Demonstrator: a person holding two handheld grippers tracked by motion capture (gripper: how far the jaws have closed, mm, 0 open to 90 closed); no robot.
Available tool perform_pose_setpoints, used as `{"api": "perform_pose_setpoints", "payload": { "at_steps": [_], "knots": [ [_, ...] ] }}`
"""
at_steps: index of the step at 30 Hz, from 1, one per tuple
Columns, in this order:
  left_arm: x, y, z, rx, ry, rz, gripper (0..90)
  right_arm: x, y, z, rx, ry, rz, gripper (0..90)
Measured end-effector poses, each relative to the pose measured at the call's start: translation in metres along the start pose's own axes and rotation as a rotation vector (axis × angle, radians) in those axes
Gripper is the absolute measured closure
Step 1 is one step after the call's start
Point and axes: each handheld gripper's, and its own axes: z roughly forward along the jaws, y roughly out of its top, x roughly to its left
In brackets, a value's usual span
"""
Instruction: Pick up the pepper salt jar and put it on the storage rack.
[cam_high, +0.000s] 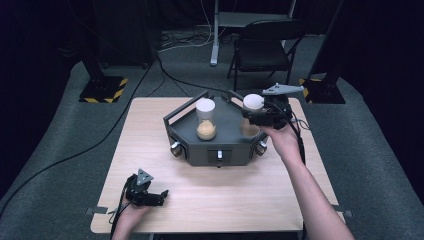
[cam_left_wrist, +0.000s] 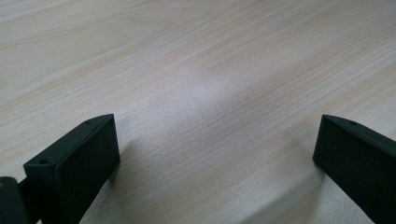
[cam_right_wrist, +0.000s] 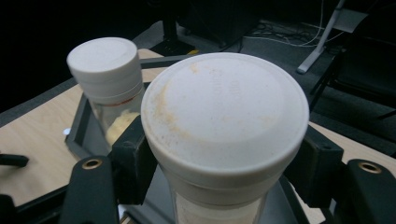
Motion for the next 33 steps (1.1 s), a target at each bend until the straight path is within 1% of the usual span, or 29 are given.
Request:
{"api": "perform_pose_setpoints", "payload": {
  "at_steps": [2, 8, 12, 15, 19, 20, 22, 23, 24, 25, 26, 27, 29, 31, 33],
  "knots": [
    [0.000, 0.000, 0.000, 0.000, 0.000, 0.000, 0.2, 0.001, 0.002, 0.005, 0.002, -0.009, 0.000, 32.6],
    [0.000, 0.000, 0.000, 0.000, 0.000, 0.000, 0.2, 0.001, 0.003, 0.021, 0.013, -0.034, 0.027, 32.5],
    [0.000, 0.000, 0.000, 0.000, 0.000, -0.001, 0.2, -0.003, 0.002, 0.029, 0.027, -0.043, 0.051, 32.4],
    [0.000, 0.000, 0.000, 0.000, -0.001, -0.001, 0.1, -0.005, -0.001, 0.035, 0.038, -0.059, 0.063, 32.3],
    [0.001, 0.000, 0.000, 0.000, -0.003, 0.002, 0.1, -0.011, -0.007, 0.043, 0.052, -0.060, 0.091, 32.2],
    [0.001, 0.000, 0.000, 0.000, -0.003, 0.002, 0.1, -0.010, -0.011, 0.045, 0.043, -0.067, 0.095, 32.4],
    [0.001, 0.000, 0.000, 0.000, -0.004, 0.002, 0.1, -0.014, -0.019, 0.044, 0.014, -0.061, 0.120, 32.1],
    [0.001, 0.000, 0.000, 0.000, -0.004, 0.002, 0.1, -0.015, -0.022, 0.044, 0.008, -0.062, 0.127, 30.3],
    [0.001, 0.000, 0.000, 0.000, -0.004, 0.003, 0.1, -0.015, -0.024, 0.046, 0.010, -0.060, 0.121, 25.9],
    [0.001, 0.000, 0.000, 0.000, -0.004, 0.003, 0.1, -0.015, -0.022, 0.047, 0.037, -0.057, 0.113, 21.7],
    [0.001, 0.000, 0.000, 0.000, -0.004, 0.003, 0.1, -0.014, -0.020, 0.048, 0.060, -0.064, 0.105, 18.5],
    [0.001, 0.000, 0.000, 0.001, -0.004, 0.003, 0.1, -0.014, -0.021, 0.048, 0.066, -0.069, 0.103, 17.7],
    [0.001, 0.000, 0.000, 0.000, -0.004, 0.003, 0.1, -0.012, -0.028, 0.045, 0.047, -0.078, 0.105, 16.2],
    [0.001, 0.000, 0.000, 0.000, -0.004, 0.004, 0.1, -0.014, -0.036, 0.042, 0.029, -0.071, 0.117, 14.2],
    [0.001, 0.000, 0.000, 0.000, -0.004, 0.004, 0.2, -0.015, -0.043, 0.038, 0.022, -0.068, 0.118, 12.6]
  ]
}}
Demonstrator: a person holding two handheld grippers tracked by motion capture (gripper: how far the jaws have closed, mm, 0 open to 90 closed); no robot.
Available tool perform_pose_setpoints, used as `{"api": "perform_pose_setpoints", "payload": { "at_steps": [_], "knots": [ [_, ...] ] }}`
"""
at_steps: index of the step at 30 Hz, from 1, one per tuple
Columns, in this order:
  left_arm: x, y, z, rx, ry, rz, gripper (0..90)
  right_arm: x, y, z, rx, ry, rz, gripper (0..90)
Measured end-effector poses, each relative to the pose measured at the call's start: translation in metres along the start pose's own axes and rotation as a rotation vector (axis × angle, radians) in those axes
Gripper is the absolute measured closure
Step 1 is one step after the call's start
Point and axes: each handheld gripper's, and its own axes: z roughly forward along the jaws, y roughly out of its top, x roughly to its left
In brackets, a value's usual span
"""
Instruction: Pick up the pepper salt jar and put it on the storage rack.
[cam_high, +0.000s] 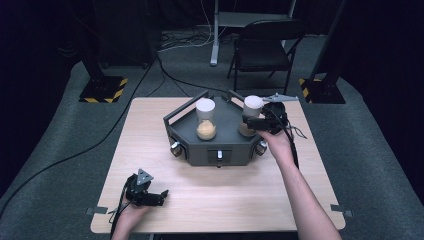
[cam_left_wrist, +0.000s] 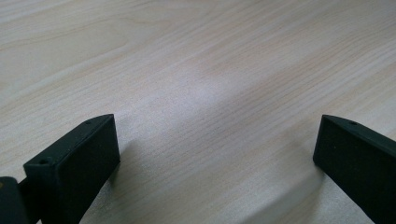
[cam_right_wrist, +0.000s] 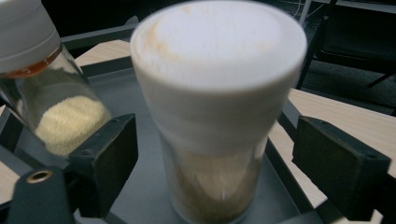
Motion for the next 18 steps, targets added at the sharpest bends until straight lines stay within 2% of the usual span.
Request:
{"api": "perform_pose_setpoints", "payload": {
  "at_steps": [2, 6, 8, 10, 18],
  "knots": [
    [0.000, 0.000, 0.000, 0.000, 0.000, 0.000, 0.1, -0.005, -0.009, -0.003, -0.001, 0.016, -0.004, 11.7],
    [0.000, 0.000, 0.000, 0.000, 0.000, 0.001, 0.2, -0.011, -0.026, -0.006, 0.020, 0.006, -0.028, 6.5],
    [0.000, 0.000, 0.000, 0.000, 0.000, 0.001, 0.2, -0.014, -0.038, -0.009, 0.018, -0.011, -0.024, 4.6],
    [0.000, 0.000, 0.000, 0.000, 0.000, 0.001, 0.2, -0.015, -0.054, -0.014, 0.007, -0.051, -0.031, 4.4],
    [0.001, 0.001, 0.001, 0.000, -0.003, 0.005, 0.2, -0.031, -0.084, -0.018, 0.068, -0.055, -0.042, 0.0]
  ]
}}
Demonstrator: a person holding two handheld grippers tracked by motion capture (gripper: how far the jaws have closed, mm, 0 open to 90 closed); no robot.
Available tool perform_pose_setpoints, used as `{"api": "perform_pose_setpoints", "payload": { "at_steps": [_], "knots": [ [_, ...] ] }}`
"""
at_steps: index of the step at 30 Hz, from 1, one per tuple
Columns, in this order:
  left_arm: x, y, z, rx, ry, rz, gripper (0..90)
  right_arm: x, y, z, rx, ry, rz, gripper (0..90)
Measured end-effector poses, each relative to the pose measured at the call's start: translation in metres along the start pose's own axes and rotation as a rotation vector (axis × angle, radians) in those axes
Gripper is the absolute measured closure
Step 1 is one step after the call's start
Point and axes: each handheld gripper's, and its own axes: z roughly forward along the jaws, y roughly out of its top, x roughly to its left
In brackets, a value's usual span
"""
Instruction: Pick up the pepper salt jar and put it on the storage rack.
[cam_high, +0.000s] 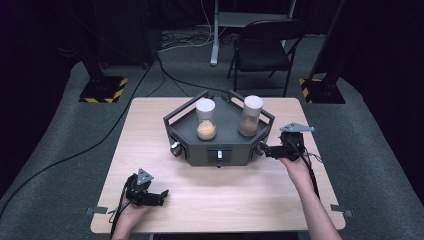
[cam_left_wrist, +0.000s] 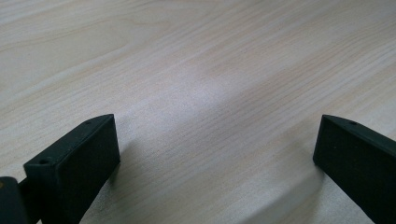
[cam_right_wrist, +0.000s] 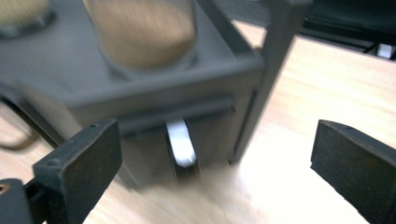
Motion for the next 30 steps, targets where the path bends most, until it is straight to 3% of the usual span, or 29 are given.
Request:
{"api": "perform_pose_setpoints", "payload": {
  "at_steps": [4, 8, 15, 19, 22, 25, 30],
  "knots": [
    [0.000, 0.000, 0.000, 0.000, 0.000, 0.000, 0.2, -0.005, -0.021, 0.003, 0.040, -0.019, 0.015, 0.0],
    [0.000, 0.000, 0.000, 0.000, 0.001, 0.000, 0.2, -0.008, -0.045, 0.004, 0.059, -0.041, 0.064, 0.0],
    [0.000, 0.000, 0.000, 0.000, 0.000, 0.000, 0.2, -0.016, -0.083, 0.003, 0.126, -0.036, 0.084, 0.0],
    [0.000, 0.000, 0.000, 0.000, 0.000, 0.000, 0.2, -0.017, -0.106, 0.006, 0.152, -0.063, 0.108, 0.0],
    [0.000, 0.000, 0.000, 0.000, -0.002, 0.001, 0.2, -0.016, -0.108, 0.003, 0.149, -0.072, 0.132, 0.0],
    [0.000, 0.000, 0.000, 0.000, -0.002, 0.001, 0.2, -0.005, -0.105, 0.005, 0.174, -0.100, 0.079, 0.0],
    [0.001, 0.000, 0.000, 0.000, -0.003, 0.004, 0.2, 0.000, -0.105, 0.003, 0.175, -0.090, 0.073, 0.0]
  ]
}}
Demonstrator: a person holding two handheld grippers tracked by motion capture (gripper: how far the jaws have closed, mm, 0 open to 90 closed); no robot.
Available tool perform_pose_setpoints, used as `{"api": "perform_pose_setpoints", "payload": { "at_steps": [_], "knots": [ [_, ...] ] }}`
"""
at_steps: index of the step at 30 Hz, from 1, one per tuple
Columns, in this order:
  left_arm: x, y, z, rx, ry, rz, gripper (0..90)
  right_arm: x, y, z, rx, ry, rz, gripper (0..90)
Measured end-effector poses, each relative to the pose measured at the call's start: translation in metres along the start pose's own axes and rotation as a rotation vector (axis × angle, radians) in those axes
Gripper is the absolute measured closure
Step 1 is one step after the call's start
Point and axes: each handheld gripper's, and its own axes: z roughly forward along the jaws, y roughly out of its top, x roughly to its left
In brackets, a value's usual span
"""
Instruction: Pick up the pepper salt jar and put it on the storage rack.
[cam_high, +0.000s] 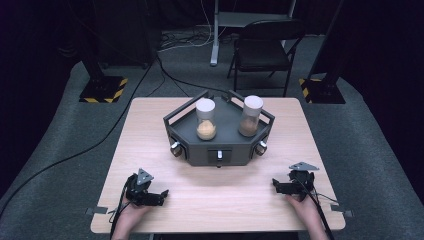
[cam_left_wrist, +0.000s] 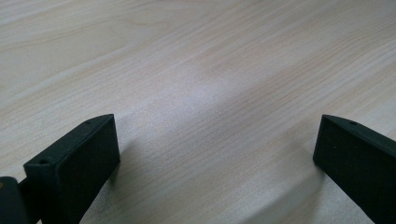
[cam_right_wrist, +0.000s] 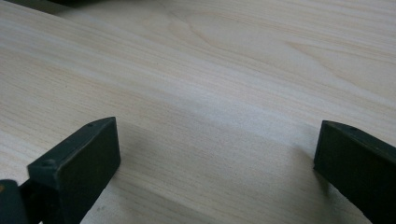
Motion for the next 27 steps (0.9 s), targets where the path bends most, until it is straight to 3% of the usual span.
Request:
{"api": "perform_pose_setpoints", "payload": {
  "at_steps": [27],
  "knots": [
    [0.0000, 0.0004, 0.0007, -0.002, -0.001, -0.002, 0.2, -0.0009, 0.0003, 0.0005, 0.000, 0.005, -0.004, 0.0]
  ]
}}
